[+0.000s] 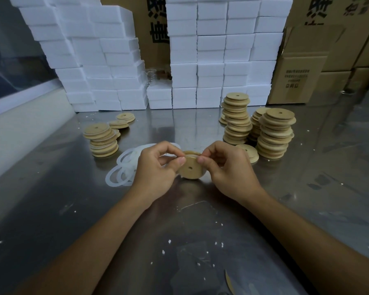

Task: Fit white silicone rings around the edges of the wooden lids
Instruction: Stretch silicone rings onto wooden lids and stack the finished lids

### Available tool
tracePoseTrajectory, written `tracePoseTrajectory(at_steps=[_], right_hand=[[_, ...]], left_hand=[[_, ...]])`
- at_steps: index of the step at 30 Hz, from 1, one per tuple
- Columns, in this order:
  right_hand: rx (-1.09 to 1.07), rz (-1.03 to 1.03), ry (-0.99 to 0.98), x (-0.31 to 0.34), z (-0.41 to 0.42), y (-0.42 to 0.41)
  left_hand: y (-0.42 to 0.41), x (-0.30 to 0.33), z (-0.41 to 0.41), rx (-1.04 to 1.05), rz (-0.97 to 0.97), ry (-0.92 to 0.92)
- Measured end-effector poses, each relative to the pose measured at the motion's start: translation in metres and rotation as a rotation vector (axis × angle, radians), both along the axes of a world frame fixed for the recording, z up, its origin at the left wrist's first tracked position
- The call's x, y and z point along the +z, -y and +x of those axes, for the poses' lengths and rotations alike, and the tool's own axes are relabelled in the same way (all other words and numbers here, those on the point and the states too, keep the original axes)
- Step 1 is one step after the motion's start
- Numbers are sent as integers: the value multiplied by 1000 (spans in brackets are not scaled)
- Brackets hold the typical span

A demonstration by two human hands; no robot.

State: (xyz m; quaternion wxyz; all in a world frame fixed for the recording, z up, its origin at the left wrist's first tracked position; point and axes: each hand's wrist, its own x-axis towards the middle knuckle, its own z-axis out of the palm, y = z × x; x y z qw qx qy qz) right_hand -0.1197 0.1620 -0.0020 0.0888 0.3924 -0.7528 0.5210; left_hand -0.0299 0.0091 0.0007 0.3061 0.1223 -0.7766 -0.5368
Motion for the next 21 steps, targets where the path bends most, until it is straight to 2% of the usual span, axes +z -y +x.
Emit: tracePoseTrajectory(at_steps=[7, 9, 13, 15, 21], right_hand=[[65, 51, 175, -4, -3, -2], [79, 57, 177, -5, -4, -3], [18, 23, 76, -7, -4, -3], [4, 0, 53, -6, -3, -2], [51, -28, 143, -6, -4, -3]], left_hand=[[6, -5, -2, 8, 230, -2], [8, -4, -2, 6, 179, 12], [13, 1, 1, 4, -101, 64], [15, 6, 3, -29, -161, 110], [16, 13, 6, -172, 111, 167]])
